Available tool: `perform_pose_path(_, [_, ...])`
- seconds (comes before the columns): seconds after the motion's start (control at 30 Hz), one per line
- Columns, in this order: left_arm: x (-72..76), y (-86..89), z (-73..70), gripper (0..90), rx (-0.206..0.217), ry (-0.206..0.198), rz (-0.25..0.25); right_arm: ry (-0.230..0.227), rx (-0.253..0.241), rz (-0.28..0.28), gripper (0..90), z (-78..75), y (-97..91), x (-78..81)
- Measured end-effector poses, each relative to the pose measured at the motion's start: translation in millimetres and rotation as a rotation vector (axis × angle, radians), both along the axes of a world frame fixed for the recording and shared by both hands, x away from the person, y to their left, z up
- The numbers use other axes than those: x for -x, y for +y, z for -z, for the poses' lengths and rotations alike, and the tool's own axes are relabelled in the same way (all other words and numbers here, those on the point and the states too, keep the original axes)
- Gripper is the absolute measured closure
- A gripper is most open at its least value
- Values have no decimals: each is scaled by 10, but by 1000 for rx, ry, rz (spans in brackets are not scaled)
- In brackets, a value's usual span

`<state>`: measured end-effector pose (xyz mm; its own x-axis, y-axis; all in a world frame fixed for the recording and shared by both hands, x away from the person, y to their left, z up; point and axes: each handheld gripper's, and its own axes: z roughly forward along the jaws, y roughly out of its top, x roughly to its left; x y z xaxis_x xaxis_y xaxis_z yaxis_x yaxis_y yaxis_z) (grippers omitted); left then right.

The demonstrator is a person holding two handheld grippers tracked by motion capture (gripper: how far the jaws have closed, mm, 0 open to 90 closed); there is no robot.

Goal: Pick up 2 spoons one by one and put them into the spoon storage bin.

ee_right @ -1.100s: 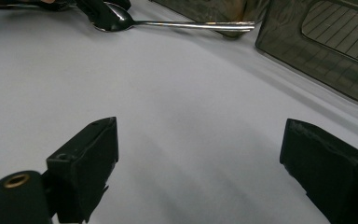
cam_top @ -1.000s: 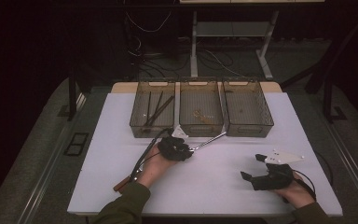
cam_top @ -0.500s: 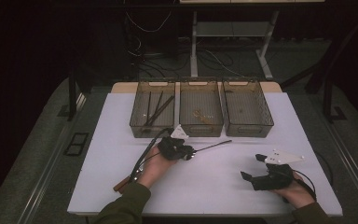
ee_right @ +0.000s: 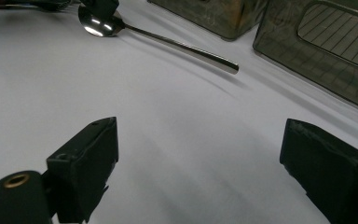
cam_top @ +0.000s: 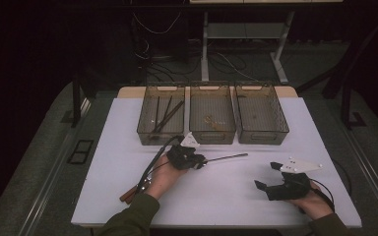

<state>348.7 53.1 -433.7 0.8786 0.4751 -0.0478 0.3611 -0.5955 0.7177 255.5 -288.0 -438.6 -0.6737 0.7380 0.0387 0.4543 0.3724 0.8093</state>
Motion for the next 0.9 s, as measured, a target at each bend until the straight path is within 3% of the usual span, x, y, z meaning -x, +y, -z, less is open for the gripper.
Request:
perform_pose_path(0.53, [79, 157, -199, 871, 58, -49, -19, 2, -7, 0, 117, -9, -2, 6])
perform_pose_path(0.9, [64, 363, -332, 871, 111, -75, -74, 2, -10, 1, 117, -8, -5, 5])
